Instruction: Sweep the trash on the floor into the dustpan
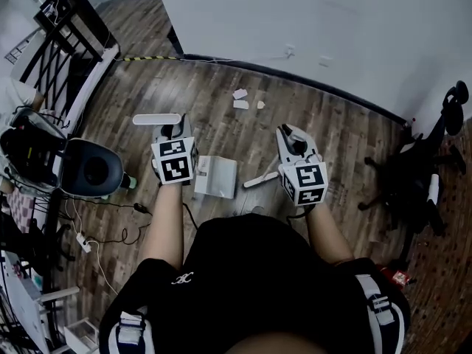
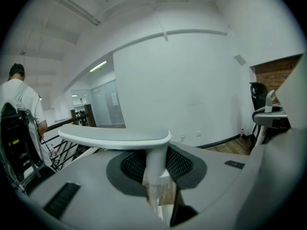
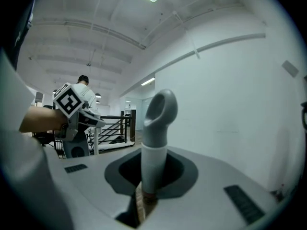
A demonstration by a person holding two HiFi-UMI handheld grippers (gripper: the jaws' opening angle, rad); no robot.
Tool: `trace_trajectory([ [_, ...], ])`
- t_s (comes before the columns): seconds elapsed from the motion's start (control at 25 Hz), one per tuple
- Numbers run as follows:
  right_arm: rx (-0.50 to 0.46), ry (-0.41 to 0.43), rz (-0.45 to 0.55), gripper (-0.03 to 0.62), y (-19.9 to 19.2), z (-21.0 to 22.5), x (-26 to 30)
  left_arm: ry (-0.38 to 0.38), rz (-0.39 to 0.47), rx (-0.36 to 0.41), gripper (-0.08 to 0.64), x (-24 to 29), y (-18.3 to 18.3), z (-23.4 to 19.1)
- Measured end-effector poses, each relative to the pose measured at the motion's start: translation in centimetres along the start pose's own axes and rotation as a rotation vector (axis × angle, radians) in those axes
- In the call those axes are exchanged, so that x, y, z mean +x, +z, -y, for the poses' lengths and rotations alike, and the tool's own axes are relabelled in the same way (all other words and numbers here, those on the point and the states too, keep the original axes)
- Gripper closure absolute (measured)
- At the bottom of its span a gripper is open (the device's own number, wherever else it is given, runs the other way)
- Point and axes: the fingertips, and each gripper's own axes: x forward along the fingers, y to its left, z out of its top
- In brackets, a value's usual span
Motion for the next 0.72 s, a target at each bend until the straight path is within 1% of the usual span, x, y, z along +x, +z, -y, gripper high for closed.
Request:
trace_trajectory([
  [0.08,-0.026,0.007,0.002,0.541,-0.3,1.2,0.9,0.003,0.019,0.012,0.465,1.4,1.6,1.0],
  [0.2,-0.05,-0.004,-0.005,0.541,-0.3,3.2,2.5,-0.003,0.048,0.021,0.465,3.3,3.8,1.8],
  [0.36,-0.076,-0.02,0.001,0.541,0.5,5.3,4.7,-0.011,0.077,0.002,0.465,6.1,6.0,1.8],
  [0.6,-0.092,-0.055,-0.033,0.541,0.5,8.5,8.8,-0.039,0.094,-0.007,0.463,11.9,7.5,1.9],
  [0.72,-0.09,-0.061,-0.057,0.541,0.3,10.2,11.8,-0.072,0.09,-0.019,0.465,15.9,8.3,1.9],
])
